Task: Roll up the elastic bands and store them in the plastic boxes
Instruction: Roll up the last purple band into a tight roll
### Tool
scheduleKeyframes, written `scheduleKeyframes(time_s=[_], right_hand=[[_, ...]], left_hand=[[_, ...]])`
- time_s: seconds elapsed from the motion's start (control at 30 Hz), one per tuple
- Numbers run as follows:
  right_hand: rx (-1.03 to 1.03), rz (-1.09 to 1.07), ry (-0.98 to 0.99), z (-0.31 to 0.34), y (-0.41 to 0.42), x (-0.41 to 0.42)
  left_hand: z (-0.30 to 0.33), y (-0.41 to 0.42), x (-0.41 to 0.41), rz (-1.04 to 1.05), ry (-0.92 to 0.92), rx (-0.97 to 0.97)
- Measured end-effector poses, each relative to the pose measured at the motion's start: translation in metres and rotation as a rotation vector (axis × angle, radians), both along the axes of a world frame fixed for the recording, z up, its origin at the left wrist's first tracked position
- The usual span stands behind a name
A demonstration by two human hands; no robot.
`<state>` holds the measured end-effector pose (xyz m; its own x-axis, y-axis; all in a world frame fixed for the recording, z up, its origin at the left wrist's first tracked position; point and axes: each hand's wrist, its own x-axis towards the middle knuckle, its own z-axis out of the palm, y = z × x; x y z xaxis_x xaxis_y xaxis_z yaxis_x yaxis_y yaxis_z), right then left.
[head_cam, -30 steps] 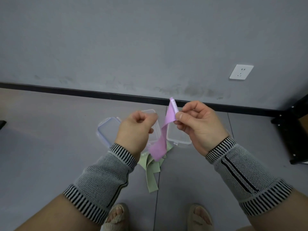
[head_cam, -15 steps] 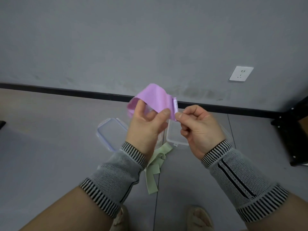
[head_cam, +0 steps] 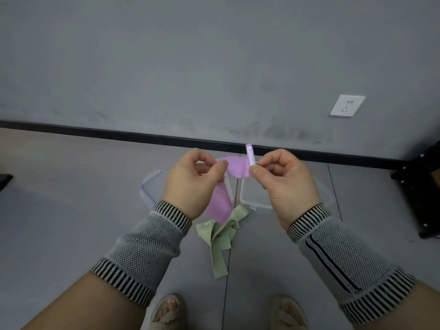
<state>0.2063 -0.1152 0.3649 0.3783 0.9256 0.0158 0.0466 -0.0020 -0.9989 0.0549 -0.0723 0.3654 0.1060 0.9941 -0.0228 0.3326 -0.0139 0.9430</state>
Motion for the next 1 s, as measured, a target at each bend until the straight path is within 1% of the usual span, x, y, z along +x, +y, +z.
scheduleKeyframes(time_s=[0.03, 0.13, 0.2, 0.27, 0.33, 0.4, 0.43, 0.53, 0.57, 0.67, 0.77, 0.9, 1.0], right_hand=[[0.002, 0.029, 0.007, 0.000, -0.001, -0.001], [0.019, 0.103, 0.033, 0.001, -0.003, -0.004], [0.032, 0.142, 0.050, 0.002, -0.004, -0.004], [0.045, 0.176, 0.068, 0.004, -0.005, -0.004], [0.060, 0.216, 0.117, 0.007, -0.006, -0.004], [0.071, 0.250, 0.191, 0.008, -0.006, -0.004], [0.073, 0.251, 0.195, 0.008, -0.006, -0.004], [0.078, 0.211, 0.036, 0.003, -0.005, -0.004], [0.081, 0.203, 0.016, 0.002, -0.005, -0.004], [0.081, 0.196, 0.006, 0.003, -0.006, -0.006], [0.081, 0.187, -0.004, 0.002, -0.007, -0.009], [0.073, 0.177, -0.028, -0.001, -0.008, -0.013], [0.076, 0.186, -0.041, -0.001, -0.008, -0.014]], left_hand=[[0.000, 0.000, 0.000, -0.005, -0.029, 0.001], [-0.001, 0.000, 0.005, -0.010, 0.022, 0.128], [-0.001, -0.002, 0.008, -0.053, 0.029, 0.185], [-0.001, -0.004, 0.011, -0.132, -0.013, 0.179], [0.000, -0.005, 0.012, -0.209, -0.094, 0.147], [0.001, -0.005, 0.012, -0.238, -0.160, 0.122], [0.002, -0.003, 0.011, -0.237, -0.181, 0.116], [0.005, 0.002, 0.007, -0.204, -0.215, 0.137], [0.007, 0.003, 0.006, -0.193, -0.229, 0.148], [0.010, 0.006, 0.003, -0.189, -0.271, 0.160], [0.011, 0.002, 0.004, -0.203, -0.264, 0.159], [0.012, -0.001, 0.006, -0.186, -0.241, 0.122], [0.015, 0.000, 0.004, -0.192, -0.276, 0.058]])
